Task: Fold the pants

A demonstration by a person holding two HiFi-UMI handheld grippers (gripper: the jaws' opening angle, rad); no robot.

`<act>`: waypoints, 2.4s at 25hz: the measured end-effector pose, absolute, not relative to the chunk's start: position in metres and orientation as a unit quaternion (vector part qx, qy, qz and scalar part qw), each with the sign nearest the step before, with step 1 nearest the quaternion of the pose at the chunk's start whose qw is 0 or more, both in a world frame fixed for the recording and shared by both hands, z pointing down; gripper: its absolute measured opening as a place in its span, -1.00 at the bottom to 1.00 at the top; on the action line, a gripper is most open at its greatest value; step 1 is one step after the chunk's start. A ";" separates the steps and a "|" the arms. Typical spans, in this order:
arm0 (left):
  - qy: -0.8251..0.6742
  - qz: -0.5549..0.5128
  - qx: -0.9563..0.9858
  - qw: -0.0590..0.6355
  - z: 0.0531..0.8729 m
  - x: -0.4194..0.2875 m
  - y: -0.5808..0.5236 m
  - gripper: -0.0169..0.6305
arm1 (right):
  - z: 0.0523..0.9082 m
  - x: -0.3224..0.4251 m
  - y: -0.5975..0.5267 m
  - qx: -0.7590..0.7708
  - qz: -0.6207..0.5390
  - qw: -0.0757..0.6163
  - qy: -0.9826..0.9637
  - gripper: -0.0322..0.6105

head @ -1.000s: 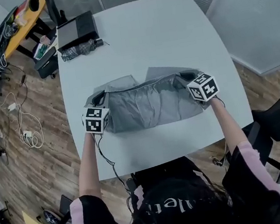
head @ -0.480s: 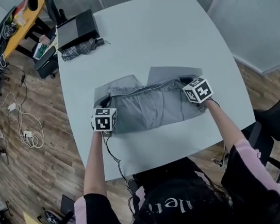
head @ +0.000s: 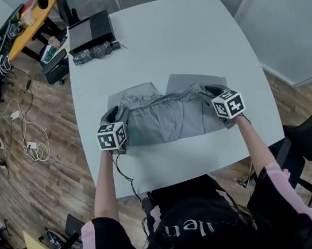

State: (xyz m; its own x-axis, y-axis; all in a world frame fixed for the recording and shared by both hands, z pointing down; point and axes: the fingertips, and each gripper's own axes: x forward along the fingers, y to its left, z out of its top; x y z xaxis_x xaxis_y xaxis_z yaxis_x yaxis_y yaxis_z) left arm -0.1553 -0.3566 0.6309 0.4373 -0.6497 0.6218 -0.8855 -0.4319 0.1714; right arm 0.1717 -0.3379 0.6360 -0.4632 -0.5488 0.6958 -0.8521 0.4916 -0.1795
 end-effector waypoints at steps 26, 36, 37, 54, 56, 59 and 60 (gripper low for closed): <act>-0.490 0.051 0.856 0.160 0.440 -0.088 -0.175 -0.52 | 0.487 0.133 -0.187 0.423 0.225 0.110 -0.871 -0.46; -0.540 0.033 0.825 0.164 0.429 -0.091 -0.104 -0.64 | 0.487 0.126 -0.125 0.392 0.225 0.094 -0.887 -0.60; -0.542 0.032 0.823 0.167 0.431 -0.091 -0.099 -0.64 | 0.488 0.124 -0.121 0.389 0.225 0.094 -0.888 -0.62; -0.502 0.055 0.852 0.139 0.418 -0.084 -0.063 -0.69 | 0.465 0.070 -0.075 0.371 0.207 0.091 -0.901 -0.73; -0.492 0.068 0.859 0.126 0.415 -0.086 -0.052 -0.69 | 0.461 0.057 -0.064 0.371 0.205 0.088 -0.901 -0.73; -0.481 0.076 0.865 0.121 0.415 -0.095 -0.033 -0.69 | 0.457 0.036 -0.046 0.373 0.204 0.087 -0.901 -0.74; -0.478 0.074 0.867 0.124 0.415 -0.099 -0.027 -0.69 | 0.456 0.029 -0.039 0.374 0.203 0.087 -0.901 -0.75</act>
